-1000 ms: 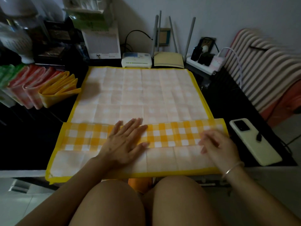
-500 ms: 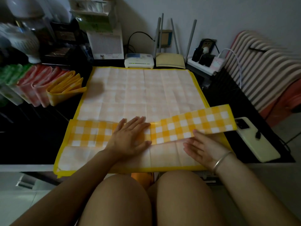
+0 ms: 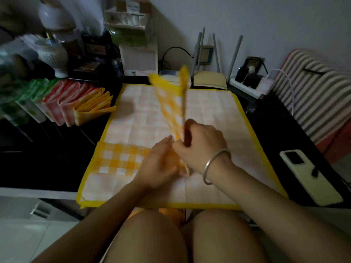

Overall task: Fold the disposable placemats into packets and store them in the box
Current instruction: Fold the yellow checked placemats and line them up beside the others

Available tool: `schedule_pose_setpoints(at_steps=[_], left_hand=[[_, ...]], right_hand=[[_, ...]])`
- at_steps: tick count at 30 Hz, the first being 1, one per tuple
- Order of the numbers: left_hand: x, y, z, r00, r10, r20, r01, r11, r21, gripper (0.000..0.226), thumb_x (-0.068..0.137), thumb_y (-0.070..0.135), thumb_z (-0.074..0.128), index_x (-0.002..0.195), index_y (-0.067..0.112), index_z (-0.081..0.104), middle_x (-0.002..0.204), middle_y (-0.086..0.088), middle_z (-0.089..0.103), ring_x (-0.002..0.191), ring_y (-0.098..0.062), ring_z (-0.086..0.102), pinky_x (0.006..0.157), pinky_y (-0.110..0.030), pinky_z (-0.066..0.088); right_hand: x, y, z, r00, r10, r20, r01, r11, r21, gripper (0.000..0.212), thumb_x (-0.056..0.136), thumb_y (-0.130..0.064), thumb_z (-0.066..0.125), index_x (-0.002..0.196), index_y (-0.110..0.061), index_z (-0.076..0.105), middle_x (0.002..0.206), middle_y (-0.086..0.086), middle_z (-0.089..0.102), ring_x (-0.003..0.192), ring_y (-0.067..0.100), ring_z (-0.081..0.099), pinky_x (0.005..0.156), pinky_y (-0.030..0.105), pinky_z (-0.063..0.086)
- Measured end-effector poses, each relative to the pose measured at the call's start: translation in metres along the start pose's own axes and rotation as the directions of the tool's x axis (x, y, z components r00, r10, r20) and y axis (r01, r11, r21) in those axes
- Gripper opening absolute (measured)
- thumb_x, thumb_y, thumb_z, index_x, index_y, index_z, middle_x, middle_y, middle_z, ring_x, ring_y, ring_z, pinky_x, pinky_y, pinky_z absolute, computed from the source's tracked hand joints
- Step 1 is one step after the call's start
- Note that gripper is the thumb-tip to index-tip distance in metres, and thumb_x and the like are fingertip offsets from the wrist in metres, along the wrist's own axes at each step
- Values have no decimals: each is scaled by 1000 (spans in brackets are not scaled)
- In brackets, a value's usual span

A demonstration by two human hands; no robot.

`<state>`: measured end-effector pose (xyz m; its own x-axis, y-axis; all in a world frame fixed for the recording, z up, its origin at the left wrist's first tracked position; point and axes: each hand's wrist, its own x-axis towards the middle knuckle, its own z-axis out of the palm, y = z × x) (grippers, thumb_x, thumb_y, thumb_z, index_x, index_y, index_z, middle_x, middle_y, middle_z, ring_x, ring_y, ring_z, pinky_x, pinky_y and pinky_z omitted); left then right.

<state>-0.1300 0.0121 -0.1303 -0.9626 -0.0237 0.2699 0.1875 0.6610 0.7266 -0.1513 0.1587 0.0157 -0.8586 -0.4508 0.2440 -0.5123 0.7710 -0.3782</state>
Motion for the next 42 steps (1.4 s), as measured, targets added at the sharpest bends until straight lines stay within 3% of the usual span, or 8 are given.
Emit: schedule_pose_setpoints(at_steps=[5, 10, 16, 22, 27, 33, 36, 42], left_hand=[[2, 3, -21, 788, -446, -424, 176, 824, -539, 42, 76, 18, 55, 114, 2, 63, 109, -12, 68, 106, -27, 63, 89, -33, 50], [-20, -4, -66, 629, -470, -619, 288, 881, -376, 5, 89, 10, 60, 92, 14, 63, 79, 7, 66, 74, -9, 64, 68, -26, 50], [-70, -26, -109, 722, -473, -505, 555, 832, 14, 40, 86, 21, 66, 55, 8, 45, 46, -4, 45, 46, -18, 44, 45, -28, 27], [-80, -36, -143, 432, -878, -206, 514, 427, -744, 40, 104, 31, 43, 86, 3, 65, 78, -18, 65, 72, -29, 64, 67, -37, 53], [-87, -25, -142, 545, -823, -162, 533, 488, -691, 53, 86, 65, 48, 89, 16, 68, 84, -5, 73, 79, -16, 70, 67, -29, 51], [-89, -27, -131, 581, -755, -304, 585, 647, -490, 16, 87, 27, 72, 100, 21, 64, 88, 3, 68, 80, -12, 64, 58, -26, 48], [-89, -32, -127, 580, -718, -386, 603, 696, -390, 19, 87, 27, 72, 102, 22, 62, 85, 7, 66, 76, -8, 61, 59, -27, 48], [-91, -42, -123, 619, -648, -444, 602, 755, -262, 24, 87, 28, 72, 109, 18, 67, 87, 3, 70, 83, -16, 66, 69, -33, 53]], right_hand=[[19, -35, 22, 968, -218, 123, 240, 948, -210, 24, 89, -34, 48, 105, -17, 51, 103, 8, 64, 90, 36, 60, 66, 32, 31], [22, -50, 50, 920, -324, 222, 383, 868, -317, 28, 91, -30, 51, 114, -15, 48, 109, 9, 64, 96, 36, 62, 67, 33, 31], [20, -61, 77, 844, -408, 348, 526, 759, -385, 26, 95, -25, 49, 116, -11, 46, 113, 9, 62, 100, 33, 61, 68, 34, 32], [19, -64, 94, 776, -446, 445, 619, 673, -405, 27, 94, -19, 48, 119, -9, 43, 112, 11, 60, 99, 33, 61, 67, 35, 32], [15, -58, 100, 714, -480, 509, 684, 634, -361, 29, 95, -27, 44, 118, -11, 42, 109, 9, 59, 96, 32, 59, 66, 35, 27], [19, -45, 94, 677, -498, 543, 709, 638, -299, 46, 87, -51, 36, 111, -16, 53, 106, 6, 61, 105, 28, 50, 90, 41, 35], [32, -36, 87, 827, -427, 365, 524, 820, -230, 38, 89, -52, 40, 102, -19, 53, 106, 4, 58, 103, 26, 52, 79, 38, 40], [41, 6, 117, 854, -291, 432, 404, 893, -198, 75, 81, -65, 1, 150, -39, 15, 159, -4, 15, 146, 24, 12, 116, 49, 12]])
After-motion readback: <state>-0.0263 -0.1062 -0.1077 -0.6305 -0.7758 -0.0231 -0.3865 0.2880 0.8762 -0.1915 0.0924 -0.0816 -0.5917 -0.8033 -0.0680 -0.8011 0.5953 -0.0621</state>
